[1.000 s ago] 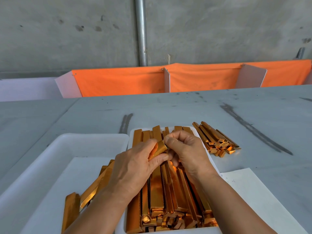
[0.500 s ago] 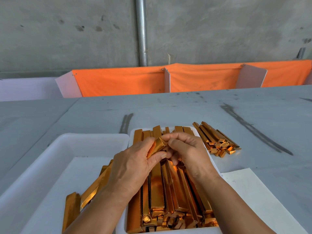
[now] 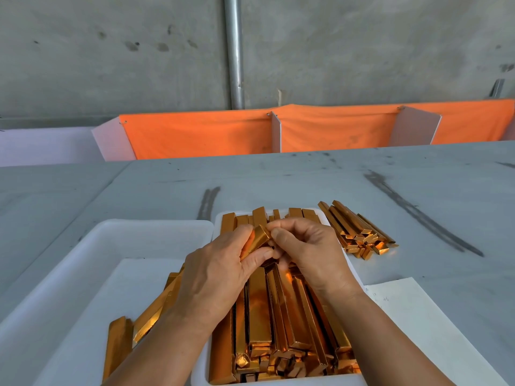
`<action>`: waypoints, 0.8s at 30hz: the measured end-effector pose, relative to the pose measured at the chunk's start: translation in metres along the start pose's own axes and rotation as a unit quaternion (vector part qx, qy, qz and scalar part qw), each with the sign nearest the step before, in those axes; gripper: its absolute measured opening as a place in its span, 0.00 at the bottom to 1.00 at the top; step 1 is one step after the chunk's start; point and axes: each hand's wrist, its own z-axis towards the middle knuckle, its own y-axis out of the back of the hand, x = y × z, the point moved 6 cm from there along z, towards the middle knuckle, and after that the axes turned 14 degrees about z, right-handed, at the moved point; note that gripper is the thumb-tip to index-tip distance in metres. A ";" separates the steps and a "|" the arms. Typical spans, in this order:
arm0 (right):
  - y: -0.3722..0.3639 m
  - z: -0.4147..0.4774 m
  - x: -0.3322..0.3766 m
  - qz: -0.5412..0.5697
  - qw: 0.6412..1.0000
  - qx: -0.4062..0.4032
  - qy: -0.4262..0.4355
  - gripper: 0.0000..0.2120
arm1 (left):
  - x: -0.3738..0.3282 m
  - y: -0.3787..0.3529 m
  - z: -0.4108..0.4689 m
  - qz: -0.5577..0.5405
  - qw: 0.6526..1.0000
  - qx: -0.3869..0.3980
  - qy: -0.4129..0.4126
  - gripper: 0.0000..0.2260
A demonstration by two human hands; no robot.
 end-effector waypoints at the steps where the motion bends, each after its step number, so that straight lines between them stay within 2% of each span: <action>1: 0.000 0.000 0.000 -0.008 1.000 -0.001 0.003 0.06 | 0.000 -0.001 0.000 0.004 1.000 0.002 0.000 0.24; 16: -0.001 0.000 -0.004 -0.037 0.999 -0.020 0.009 0.03 | -0.002 -0.001 -0.001 0.038 0.999 -0.005 0.000 0.25; 24: -0.003 -0.001 -0.002 0.007 1.000 -0.001 0.021 0.05 | -0.004 0.004 -0.001 0.048 0.999 -0.019 0.010 0.21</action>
